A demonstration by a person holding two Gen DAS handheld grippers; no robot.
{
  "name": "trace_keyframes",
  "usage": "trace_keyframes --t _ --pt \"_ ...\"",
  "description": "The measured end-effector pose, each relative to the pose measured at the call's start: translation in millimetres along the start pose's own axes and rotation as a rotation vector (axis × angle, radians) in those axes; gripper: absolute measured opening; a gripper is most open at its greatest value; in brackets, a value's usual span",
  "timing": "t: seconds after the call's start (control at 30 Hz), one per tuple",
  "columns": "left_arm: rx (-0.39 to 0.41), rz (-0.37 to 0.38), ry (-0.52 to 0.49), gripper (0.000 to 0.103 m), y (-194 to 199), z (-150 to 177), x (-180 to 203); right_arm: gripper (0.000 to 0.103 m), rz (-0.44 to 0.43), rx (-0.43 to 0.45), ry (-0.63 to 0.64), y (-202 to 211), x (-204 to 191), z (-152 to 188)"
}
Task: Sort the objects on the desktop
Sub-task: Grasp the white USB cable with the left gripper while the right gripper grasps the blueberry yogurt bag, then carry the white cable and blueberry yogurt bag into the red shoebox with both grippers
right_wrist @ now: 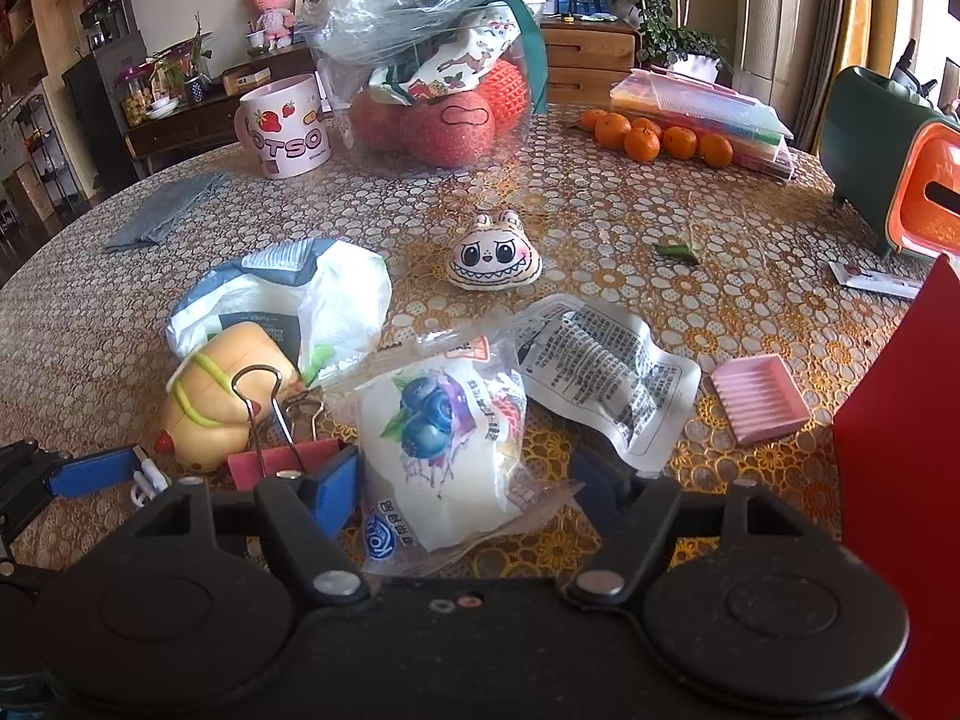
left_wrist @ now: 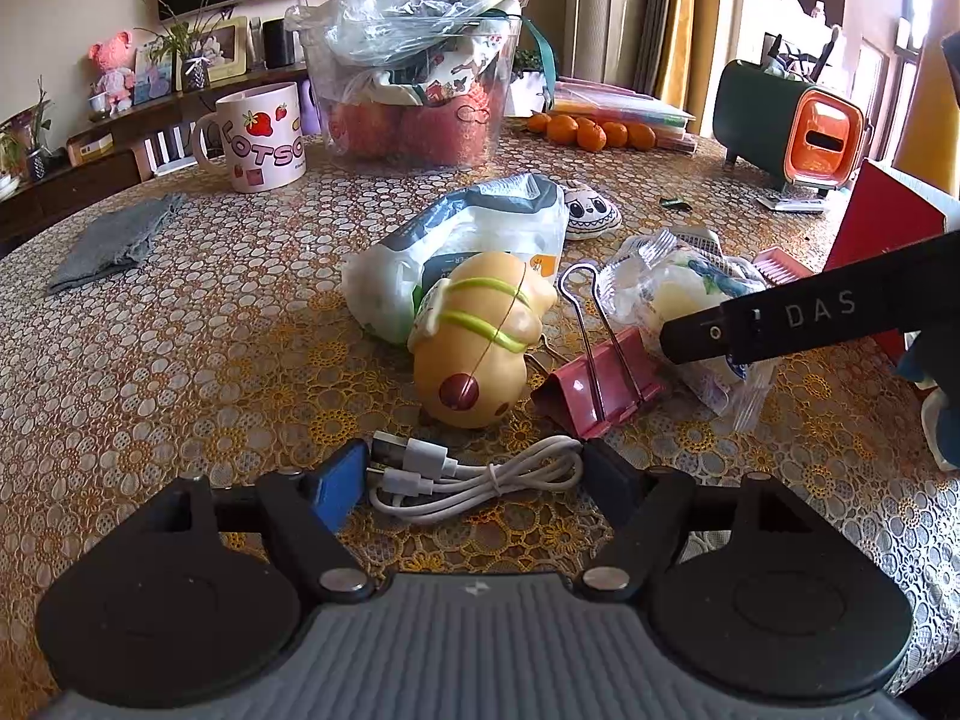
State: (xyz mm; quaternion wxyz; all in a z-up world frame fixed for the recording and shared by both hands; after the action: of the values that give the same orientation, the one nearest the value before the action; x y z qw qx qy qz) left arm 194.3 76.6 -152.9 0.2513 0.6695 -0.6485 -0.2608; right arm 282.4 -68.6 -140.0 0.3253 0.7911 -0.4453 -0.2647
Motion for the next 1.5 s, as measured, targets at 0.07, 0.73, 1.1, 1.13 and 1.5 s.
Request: trace_keyframes --t 0.07,0.73,1.1,1.13,1.5 --pt "-0.003 0.005 0.008 0.077 1 0 -1 0.072 -0.001 -0.001 -0.003 2 0 2" --pt "-0.038 0.033 0.025 0.076 15 8 3 0.059 -0.015 -0.029 -0.026 31 0 24" --pt "-0.042 0.053 0.024 0.075 29 8 11 0.057 -0.021 -0.023 -0.07 57 6 39" --pt "-0.041 0.055 0.022 0.075 31 8 12 0.057 -0.023 -0.02 -0.073 60 7 39" --pt "-0.015 0.091 0.019 0.075 56 -3 28 0.057 -0.043 0.009 -0.086 91 10 40"
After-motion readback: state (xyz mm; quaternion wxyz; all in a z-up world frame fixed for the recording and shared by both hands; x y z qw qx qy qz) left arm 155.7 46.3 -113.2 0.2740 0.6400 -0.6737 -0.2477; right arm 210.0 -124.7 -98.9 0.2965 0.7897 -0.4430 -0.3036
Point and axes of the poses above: each gripper's, at about its wrist camera, not at the fingertips, and y roughly against the way its jaws point, x to its right, z to its underside, the point moved 3 cm from there along -y, roughly the way its jaws point, and after that the axes turned 3 degrees about -y, right-handed, at the moved point
